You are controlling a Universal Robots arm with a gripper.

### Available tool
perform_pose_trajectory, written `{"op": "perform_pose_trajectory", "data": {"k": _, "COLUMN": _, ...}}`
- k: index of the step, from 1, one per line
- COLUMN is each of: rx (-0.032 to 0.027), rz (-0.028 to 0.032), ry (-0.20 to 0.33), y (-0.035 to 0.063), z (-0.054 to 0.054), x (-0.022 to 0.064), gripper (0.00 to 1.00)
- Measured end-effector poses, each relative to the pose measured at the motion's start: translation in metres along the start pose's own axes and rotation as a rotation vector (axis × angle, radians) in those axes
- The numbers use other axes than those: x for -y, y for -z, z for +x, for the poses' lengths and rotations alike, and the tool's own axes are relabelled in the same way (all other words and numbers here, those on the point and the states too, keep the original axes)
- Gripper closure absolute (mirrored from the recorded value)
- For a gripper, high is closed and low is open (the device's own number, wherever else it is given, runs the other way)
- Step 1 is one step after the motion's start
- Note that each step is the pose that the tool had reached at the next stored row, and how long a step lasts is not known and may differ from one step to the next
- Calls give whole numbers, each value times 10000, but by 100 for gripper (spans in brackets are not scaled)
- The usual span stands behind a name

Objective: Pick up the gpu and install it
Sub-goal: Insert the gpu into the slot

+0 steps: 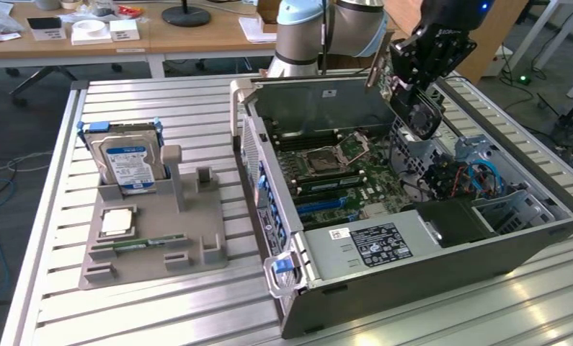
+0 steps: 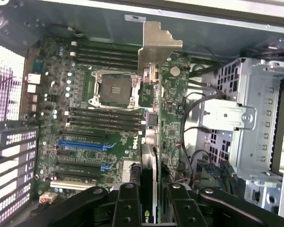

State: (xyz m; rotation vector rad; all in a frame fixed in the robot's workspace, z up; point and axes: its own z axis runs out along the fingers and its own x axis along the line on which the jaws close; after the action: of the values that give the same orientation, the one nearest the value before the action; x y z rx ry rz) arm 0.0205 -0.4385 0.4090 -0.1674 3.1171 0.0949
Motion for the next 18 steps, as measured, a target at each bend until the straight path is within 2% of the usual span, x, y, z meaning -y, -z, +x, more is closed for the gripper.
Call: {"op": "perform_pose_trajectory", "data": {"k": 18, "rx": -162, "rz": -60, "ry": 2723, "y": -7, "z": 0, "x": 0, "gripper": 74}}
